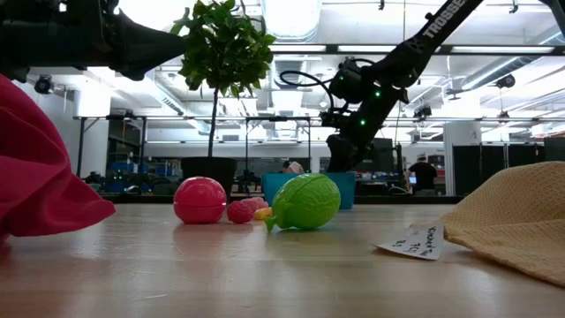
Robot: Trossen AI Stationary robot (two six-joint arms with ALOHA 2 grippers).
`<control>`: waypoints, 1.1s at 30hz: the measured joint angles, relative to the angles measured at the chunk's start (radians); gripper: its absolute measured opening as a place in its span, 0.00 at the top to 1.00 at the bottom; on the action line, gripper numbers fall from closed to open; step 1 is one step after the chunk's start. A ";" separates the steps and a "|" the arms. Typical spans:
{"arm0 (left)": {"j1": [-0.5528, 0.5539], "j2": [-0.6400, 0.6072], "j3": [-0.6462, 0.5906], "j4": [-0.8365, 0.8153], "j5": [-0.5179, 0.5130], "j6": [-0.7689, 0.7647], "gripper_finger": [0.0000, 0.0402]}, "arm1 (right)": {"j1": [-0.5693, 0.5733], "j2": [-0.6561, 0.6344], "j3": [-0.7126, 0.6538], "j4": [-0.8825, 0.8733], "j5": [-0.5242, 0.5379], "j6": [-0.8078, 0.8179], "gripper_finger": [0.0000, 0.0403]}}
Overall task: Pick and placing Produce into tupperware
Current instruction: Put the green melon into the blue bin
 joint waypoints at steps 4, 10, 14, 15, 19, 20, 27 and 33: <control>0.000 0.001 0.000 0.000 0.000 0.000 0.63 | 0.000 -0.031 0.000 -0.002 -0.025 0.001 0.34; 0.000 -0.001 0.000 0.000 0.000 0.000 0.63 | 0.003 -0.149 0.003 -0.035 -0.052 0.003 0.36; 0.000 -0.001 0.000 0.000 0.000 0.000 0.63 | 0.010 -0.262 0.001 -0.102 -0.142 0.044 0.37; 0.000 -0.001 0.000 0.000 0.000 0.000 0.63 | 0.015 -0.292 -0.003 -0.118 -0.168 0.052 0.38; 0.000 -0.001 0.000 0.000 0.000 0.000 0.63 | 0.052 -0.418 -0.031 -0.159 -0.206 0.072 0.38; 0.000 0.000 0.000 0.000 0.000 0.000 0.63 | 0.067 -0.451 -0.043 -0.160 -0.206 0.072 0.38; 0.000 -0.001 0.000 0.000 0.000 0.000 0.63 | 0.236 -0.678 -0.146 -0.125 -0.252 0.126 0.38; 0.000 0.000 0.000 0.000 0.000 0.000 0.63 | 0.434 -0.785 -0.271 0.078 -0.284 0.112 0.38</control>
